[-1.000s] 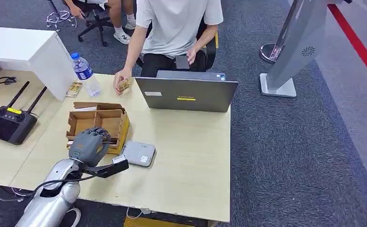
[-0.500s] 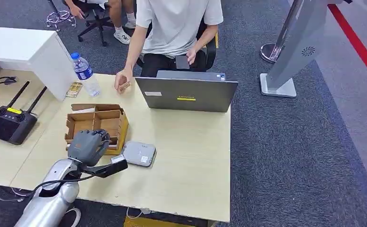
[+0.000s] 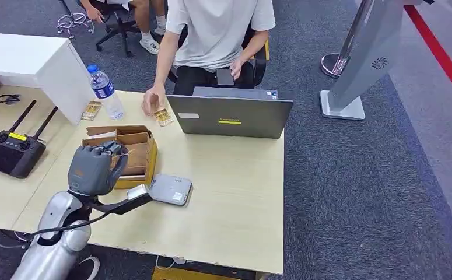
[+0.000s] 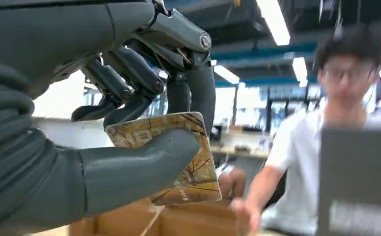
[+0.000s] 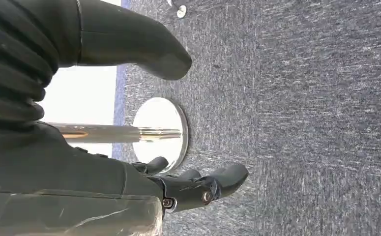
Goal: Pass the card to the sensor for recognition and then transmit it.
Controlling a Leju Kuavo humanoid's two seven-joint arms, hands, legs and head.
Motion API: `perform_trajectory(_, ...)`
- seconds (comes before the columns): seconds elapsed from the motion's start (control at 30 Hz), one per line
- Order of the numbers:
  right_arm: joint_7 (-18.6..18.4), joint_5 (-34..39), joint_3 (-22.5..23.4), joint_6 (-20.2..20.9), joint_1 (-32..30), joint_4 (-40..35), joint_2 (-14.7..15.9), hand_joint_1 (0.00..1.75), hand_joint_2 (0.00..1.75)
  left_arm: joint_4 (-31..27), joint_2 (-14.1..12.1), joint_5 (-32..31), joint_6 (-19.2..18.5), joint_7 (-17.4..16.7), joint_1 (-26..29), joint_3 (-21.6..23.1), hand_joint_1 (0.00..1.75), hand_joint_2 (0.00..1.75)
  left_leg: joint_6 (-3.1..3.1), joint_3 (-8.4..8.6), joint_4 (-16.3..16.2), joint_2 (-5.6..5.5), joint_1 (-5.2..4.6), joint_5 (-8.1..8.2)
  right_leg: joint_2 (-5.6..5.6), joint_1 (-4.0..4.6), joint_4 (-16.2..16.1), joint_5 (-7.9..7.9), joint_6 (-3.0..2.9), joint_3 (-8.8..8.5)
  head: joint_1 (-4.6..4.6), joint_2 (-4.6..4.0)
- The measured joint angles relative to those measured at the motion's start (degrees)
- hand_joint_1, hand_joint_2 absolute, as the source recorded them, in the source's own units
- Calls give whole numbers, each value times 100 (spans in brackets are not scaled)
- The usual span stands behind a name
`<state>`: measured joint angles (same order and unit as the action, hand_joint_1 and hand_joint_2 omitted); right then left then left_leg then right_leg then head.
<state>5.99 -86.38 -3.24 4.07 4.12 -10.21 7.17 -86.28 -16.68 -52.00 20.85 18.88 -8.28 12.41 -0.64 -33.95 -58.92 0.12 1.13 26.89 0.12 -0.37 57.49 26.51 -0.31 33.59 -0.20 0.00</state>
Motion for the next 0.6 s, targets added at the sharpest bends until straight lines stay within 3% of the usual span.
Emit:
perform_trajectory(0.1, 0, -37, 0, 13, 18, 0, 0, 0, 175, -230, 24, 79, 22, 22, -221, 0, 175, 175, 0, -1, -1, -3, 0, -1, -7, 0, -1, 0, 0, 2, 0, 0)
perform_trajectory(0.23, 18, -83, -15, 92, 159, 0, -2, 0, 175, -44, 177, -50, -120, -265, -1086, 2, 175, 175, 4, -4, -2, -10, 0, -14, -13, 0, 0, -13, 4, 2, -2, 0)
perform_trajectory(0.43, 31, -90, -241, 302, 476, -2, -44, 0, 175, 1515, 671, -782, -24, -820, -2827, 44, 175, 175, 3, -6, -6, -11, 0, -41, -13, 0, 0, -43, 4, 6, 0, 0)
perform_trajectory(0.6, 42, -92, -443, 387, 642, -2, -98, 0, 175, 2658, 1185, -983, -80, -1003, -3779, 192, 175, 175, 5, -11, -10, -10, -2, -45, -9, 0, 0, -46, 7, 8, -2, 0)
